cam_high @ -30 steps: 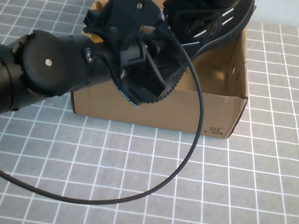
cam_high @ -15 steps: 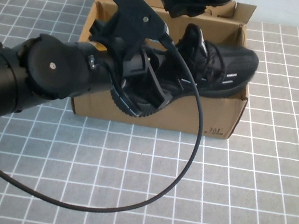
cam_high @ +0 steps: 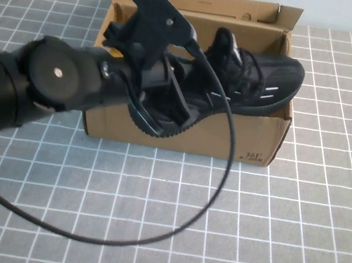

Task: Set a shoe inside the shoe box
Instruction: Place the shoe in the shoe box

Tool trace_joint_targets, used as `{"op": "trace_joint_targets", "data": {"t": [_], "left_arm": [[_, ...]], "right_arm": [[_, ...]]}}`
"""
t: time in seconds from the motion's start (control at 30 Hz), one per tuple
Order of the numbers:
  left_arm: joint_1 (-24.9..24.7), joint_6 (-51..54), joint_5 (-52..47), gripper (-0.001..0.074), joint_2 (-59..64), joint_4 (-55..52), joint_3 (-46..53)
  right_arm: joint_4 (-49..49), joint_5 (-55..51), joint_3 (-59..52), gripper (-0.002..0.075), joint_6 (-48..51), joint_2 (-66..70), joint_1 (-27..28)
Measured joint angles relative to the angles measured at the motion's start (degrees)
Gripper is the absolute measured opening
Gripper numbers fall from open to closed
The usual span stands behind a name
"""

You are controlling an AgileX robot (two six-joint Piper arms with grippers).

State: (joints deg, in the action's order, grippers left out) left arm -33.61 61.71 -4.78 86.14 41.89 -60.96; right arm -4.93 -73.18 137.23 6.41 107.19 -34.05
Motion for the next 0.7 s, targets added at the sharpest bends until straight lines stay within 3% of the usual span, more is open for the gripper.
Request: {"op": "trace_joint_targets", "data": {"t": [0.27, 0.7], "left_arm": [[6.22, 0.31, -7.21, 0.0023, 0.15, -0.69, -5.24], [12.03, 7.08, -22.02, 0.0022, 8.56, -1.28, -22.56]], "right_arm": [[3.40, 0.08, -12.10, 0.0013, -0.01, -10.44, 0.00], [9.71, 0.08, -38.03, -0.0015, -6.41, -28.24, 0.00]]}}
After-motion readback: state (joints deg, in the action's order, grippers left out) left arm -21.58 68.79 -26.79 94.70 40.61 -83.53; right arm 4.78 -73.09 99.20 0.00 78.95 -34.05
